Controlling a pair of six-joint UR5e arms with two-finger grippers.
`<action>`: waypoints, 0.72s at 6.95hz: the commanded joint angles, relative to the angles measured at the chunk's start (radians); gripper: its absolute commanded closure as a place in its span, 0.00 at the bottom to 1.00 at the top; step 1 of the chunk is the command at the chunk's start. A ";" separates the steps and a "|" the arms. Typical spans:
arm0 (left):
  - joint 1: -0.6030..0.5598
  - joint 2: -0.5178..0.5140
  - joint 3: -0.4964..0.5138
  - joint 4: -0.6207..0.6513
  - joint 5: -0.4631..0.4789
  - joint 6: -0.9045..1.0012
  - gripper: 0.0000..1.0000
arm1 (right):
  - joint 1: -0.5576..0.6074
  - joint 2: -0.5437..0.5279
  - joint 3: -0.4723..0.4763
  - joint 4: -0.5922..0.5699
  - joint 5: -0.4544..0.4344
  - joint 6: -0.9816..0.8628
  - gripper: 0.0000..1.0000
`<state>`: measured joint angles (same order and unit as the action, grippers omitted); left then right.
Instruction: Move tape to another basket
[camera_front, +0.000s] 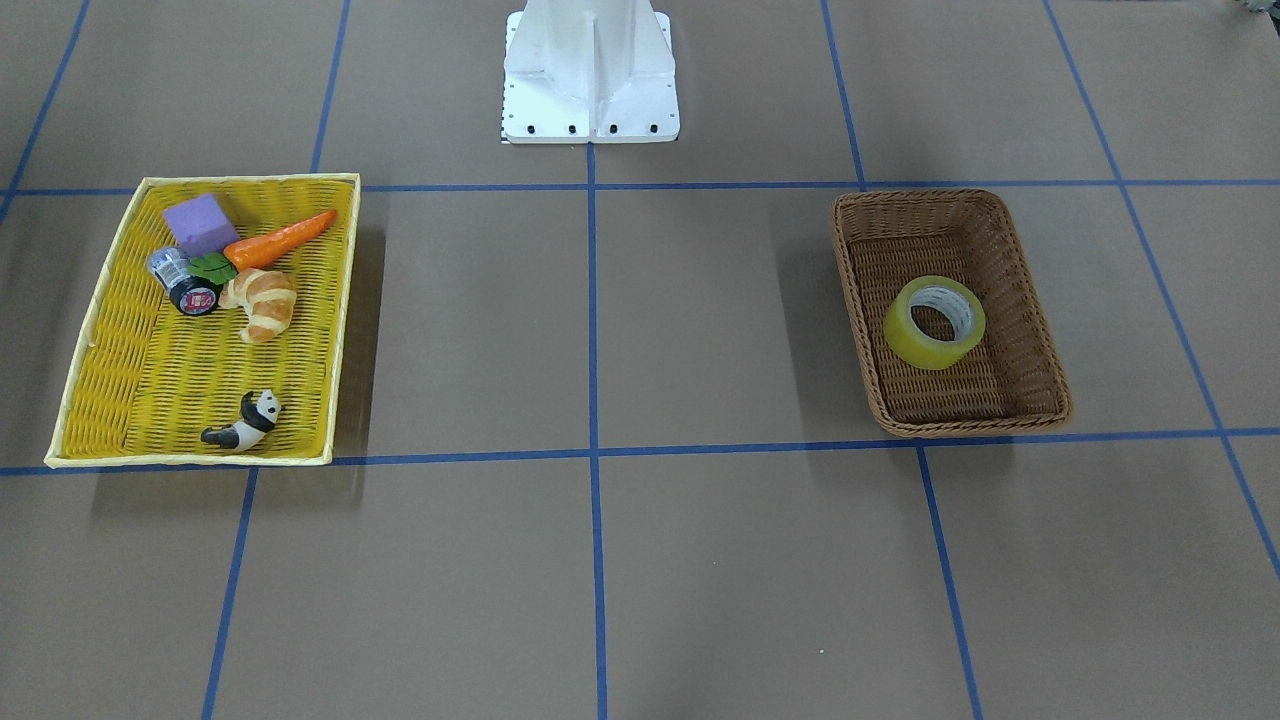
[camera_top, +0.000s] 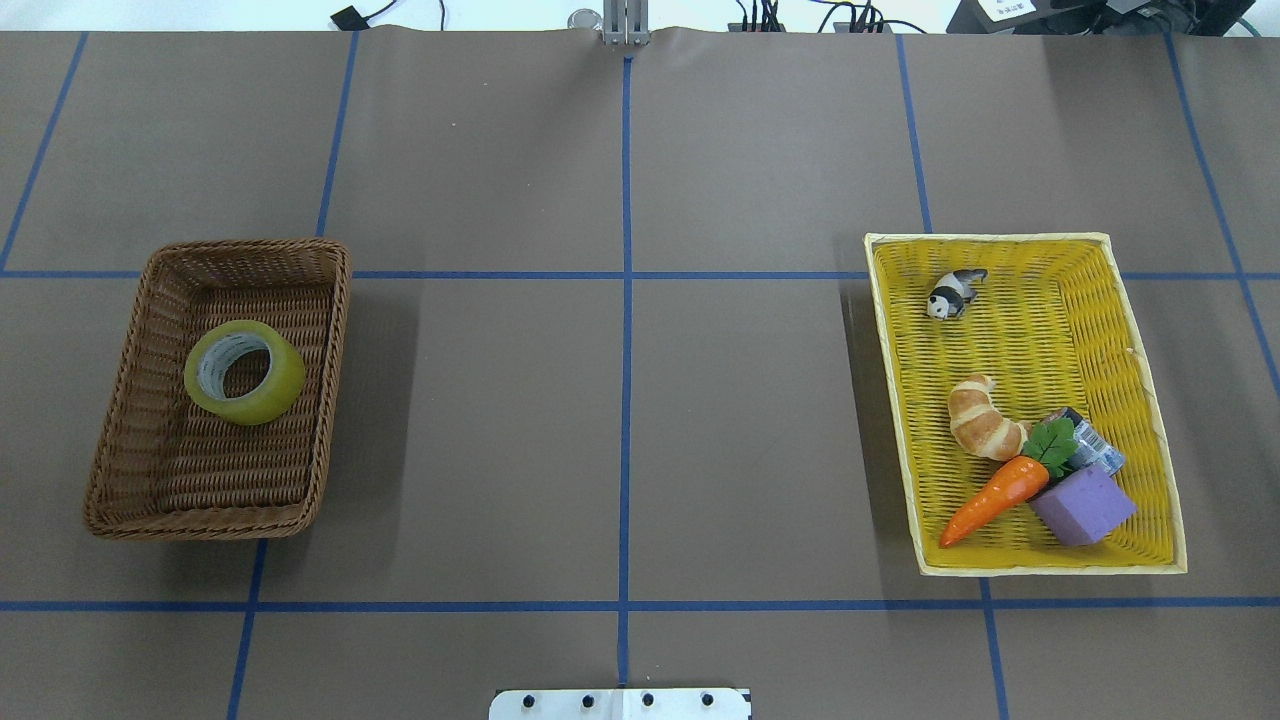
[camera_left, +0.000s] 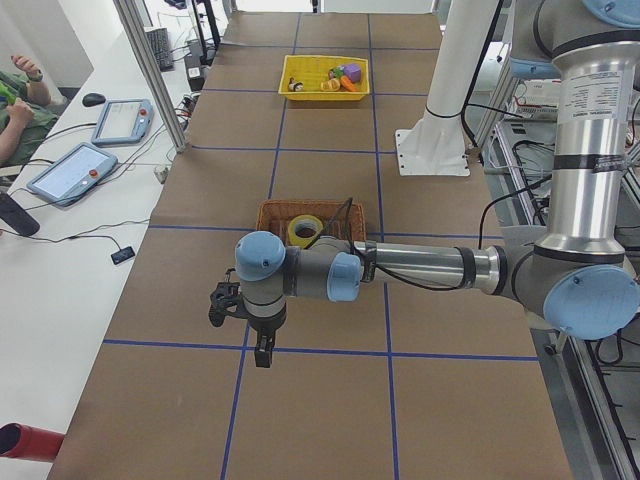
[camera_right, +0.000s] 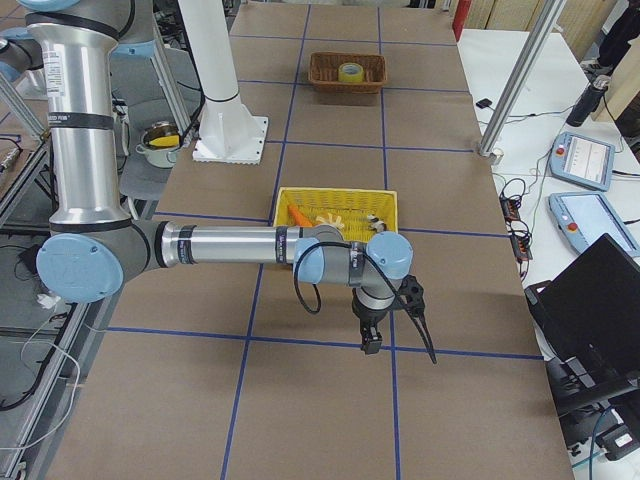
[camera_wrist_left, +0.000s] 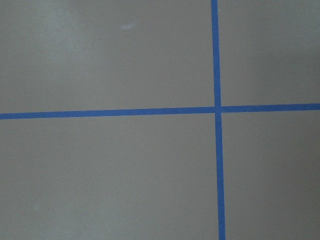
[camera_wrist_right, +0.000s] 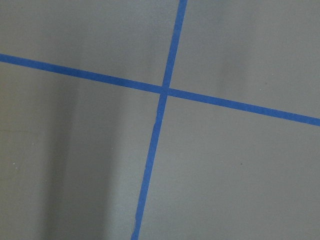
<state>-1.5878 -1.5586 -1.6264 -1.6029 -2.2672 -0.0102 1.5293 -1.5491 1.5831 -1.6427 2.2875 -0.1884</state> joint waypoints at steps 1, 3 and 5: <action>0.000 0.000 0.000 -0.005 0.000 0.009 0.02 | 0.000 0.000 0.000 0.003 0.000 -0.002 0.00; 0.000 0.002 0.005 -0.022 0.002 0.009 0.02 | 0.003 -0.005 -0.002 0.007 0.003 -0.009 0.00; 0.000 0.003 0.000 -0.022 0.000 0.012 0.02 | 0.006 -0.006 -0.002 0.009 0.001 -0.014 0.00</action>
